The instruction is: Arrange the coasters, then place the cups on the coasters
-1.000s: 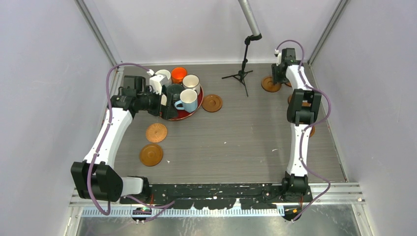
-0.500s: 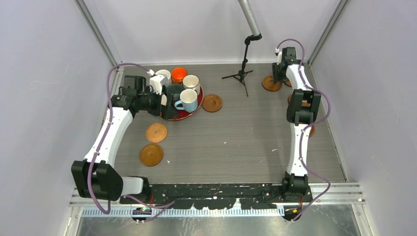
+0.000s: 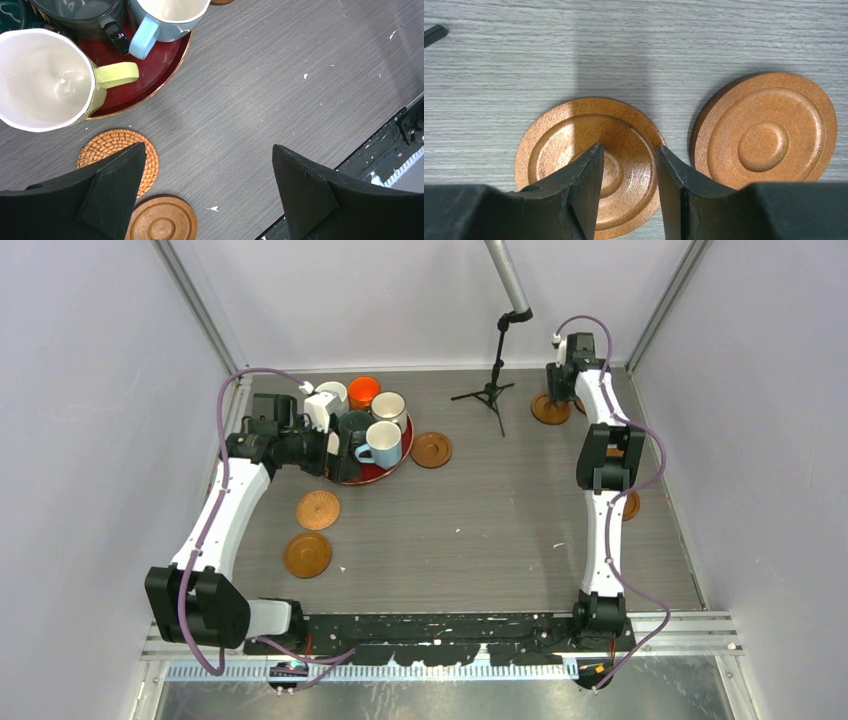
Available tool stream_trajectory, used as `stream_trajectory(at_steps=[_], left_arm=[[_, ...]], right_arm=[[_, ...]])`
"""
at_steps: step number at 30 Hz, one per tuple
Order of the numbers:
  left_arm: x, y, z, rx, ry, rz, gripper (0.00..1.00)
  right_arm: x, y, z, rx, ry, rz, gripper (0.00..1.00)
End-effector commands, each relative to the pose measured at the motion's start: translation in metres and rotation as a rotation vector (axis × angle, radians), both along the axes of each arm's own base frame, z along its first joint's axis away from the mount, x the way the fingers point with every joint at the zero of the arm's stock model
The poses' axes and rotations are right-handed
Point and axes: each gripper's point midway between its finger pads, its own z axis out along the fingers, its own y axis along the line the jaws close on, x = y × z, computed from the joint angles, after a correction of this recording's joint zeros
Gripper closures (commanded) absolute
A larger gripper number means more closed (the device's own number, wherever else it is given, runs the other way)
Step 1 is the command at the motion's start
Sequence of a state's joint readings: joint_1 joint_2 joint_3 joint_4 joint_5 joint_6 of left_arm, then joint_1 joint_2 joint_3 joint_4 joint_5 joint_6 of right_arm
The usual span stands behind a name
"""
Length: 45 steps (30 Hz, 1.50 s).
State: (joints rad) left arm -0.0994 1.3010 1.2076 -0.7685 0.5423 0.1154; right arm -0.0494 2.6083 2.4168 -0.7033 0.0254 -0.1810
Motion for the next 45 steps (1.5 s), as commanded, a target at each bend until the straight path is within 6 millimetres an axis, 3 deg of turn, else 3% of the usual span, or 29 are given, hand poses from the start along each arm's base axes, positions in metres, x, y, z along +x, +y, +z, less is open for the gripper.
stream_trajectory(at_steps=[1, 8, 13, 17, 21, 25, 28, 31, 35, 38, 41, 45], left_arm=[[0.009, 0.002, 0.016, 0.007, -0.066, -0.007, 0.00], [0.011, 0.003, 0.014, 0.015, -0.060, -0.004, 0.00], [0.012, 0.004, 0.014, 0.022, -0.062, 0.000, 0.00], [0.011, 0.004, 0.019, 0.016, -0.073, 0.002, 0.00], [0.005, 0.002, 0.026, 0.000, -0.076, -0.005, 0.00], [-0.002, 0.000, 0.028, -0.015, -0.072, -0.009, 0.00], [-0.007, -0.002, 0.028, -0.024, -0.075, -0.017, 0.00], [-0.014, -0.003, 0.027, -0.032, -0.065, -0.035, 0.00], [-0.023, -0.004, 0.026, -0.031, -0.060, -0.057, 0.00], [-0.028, -0.005, 0.026, -0.039, -0.066, -0.068, 0.00], [-0.032, -0.007, 0.029, -0.051, -0.067, -0.075, 0.00], [-0.037, -0.007, 0.030, -0.055, -0.069, -0.078, 0.00]], right_arm=[[0.010, 0.010, -0.004, 0.014, -0.022, 0.013, 0.52], [0.020, 0.018, -0.006, 0.017, -0.049, 0.021, 0.52], [0.027, 0.030, 0.003, 0.044, -0.081, 0.048, 0.52], [0.024, 0.036, 0.035, 0.065, -0.114, 0.060, 0.51], [0.007, 0.031, 0.098, 0.068, -0.169, 0.068, 0.48], [-0.034, 0.021, 0.149, 0.098, -0.173, 0.094, 0.42], [-0.078, 0.012, 0.169, 0.111, -0.118, 0.137, 0.40], [-0.129, 0.005, 0.173, 0.138, -0.036, 0.197, 0.39], [-0.203, 0.001, 0.156, 0.131, 0.113, 0.280, 0.39], [-0.243, 0.000, 0.133, 0.088, 0.185, 0.318, 0.41], [-0.263, -0.001, 0.110, 0.063, 0.238, 0.319, 0.42], [-0.274, 0.000, 0.081, 0.039, 0.306, 0.314, 0.46]])
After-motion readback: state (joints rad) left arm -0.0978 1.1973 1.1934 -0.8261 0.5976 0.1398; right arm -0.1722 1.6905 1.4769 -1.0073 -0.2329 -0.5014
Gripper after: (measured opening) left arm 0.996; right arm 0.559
